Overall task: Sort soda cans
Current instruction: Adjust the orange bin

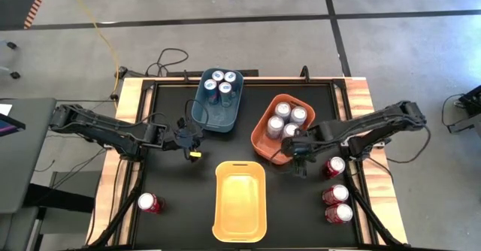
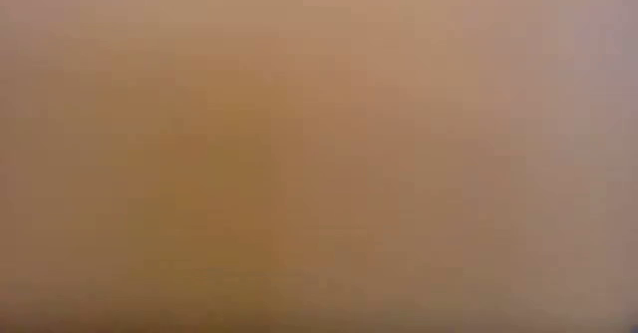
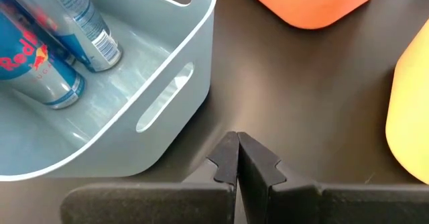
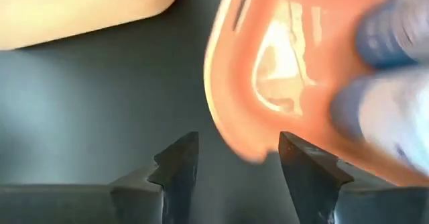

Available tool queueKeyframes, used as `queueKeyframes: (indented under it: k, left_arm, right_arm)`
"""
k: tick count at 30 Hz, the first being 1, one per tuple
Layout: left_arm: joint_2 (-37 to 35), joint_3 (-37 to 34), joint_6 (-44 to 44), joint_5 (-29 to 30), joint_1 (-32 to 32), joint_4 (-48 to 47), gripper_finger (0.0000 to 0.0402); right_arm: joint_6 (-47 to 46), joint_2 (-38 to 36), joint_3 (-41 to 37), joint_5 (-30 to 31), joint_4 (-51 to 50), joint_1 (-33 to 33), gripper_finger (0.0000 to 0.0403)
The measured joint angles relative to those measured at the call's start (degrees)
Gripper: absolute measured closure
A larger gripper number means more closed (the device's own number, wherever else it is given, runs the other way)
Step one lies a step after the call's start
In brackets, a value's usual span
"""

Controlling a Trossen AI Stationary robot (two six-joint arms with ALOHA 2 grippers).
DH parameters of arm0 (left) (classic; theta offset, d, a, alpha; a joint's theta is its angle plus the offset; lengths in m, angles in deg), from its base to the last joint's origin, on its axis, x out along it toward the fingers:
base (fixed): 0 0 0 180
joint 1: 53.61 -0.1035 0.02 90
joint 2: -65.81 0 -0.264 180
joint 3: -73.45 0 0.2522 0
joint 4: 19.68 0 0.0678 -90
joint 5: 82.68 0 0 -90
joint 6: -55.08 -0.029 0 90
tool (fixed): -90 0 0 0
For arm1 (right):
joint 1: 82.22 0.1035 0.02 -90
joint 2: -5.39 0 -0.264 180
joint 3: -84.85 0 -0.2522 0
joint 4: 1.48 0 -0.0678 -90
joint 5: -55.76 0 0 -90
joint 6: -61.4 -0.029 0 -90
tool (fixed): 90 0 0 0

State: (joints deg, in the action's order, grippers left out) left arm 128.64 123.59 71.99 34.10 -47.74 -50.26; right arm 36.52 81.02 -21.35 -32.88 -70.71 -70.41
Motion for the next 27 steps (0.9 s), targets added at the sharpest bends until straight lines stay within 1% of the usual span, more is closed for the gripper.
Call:
queueKeyframes:
  k: [2, 6, 7, 9, 16, 20, 23, 27]
  left_arm:
    - [0.0, -0.02, 0.03, 0.0, 0.0, 0.0, 0.0401]
    - [0.0, 0.0, 0.04, 0.0, 0.0, 0.0, 0.0401]
    - [0.0, 0.0, 0.05, 0.0, 0.0, 0.0, 0.0401]
    - [0.0, 0.0, 0.05, 0.0, 0.0, 0.0, 0.0401]
    - [0.01, 0.0, 0.05, -1.03, 0.1, -0.32, 0.0401]
    - [0.02, 0.0, 0.05, -1.03, 0.81, -0.42, 0.0401]
    - [0.01, 0.0, -0.1, -1.84, 0.92, -0.44, 0.0401]
    - [0.02, 0.0, -0.77, -7.27, 0.92, -0.22, 0.0401]
  right_arm:
    - [-3.05, -2.02, 0.01, 1.24, -5.31, -0.43, 0.0181]
    - [-10.41, -4.83, 0.01, 8.69, -18.59, -2.44, 0.0201]
    - [-12.18, -5.13, -0.07, 10.2, -20.91, -3.19, 0.021]
    - [-14.51, -5.57, -1.11, 11.2, -21.59, -4.72, 0.023]
    - [-15.27, -5.06, -10.29, 10.96, -10.36, -9.08, 0.0325]
    - [-15.37, -5.17, -14.87, 8.22, -3.09, -9.7, 0.0371]
    - [-15.14, -5.16, -17.18, 7.89, 0.02, -9.67, 0.0394]
    - [-14.14, -5.15, -19.63, 8.54, 5.03, -10.52, 0.0396]
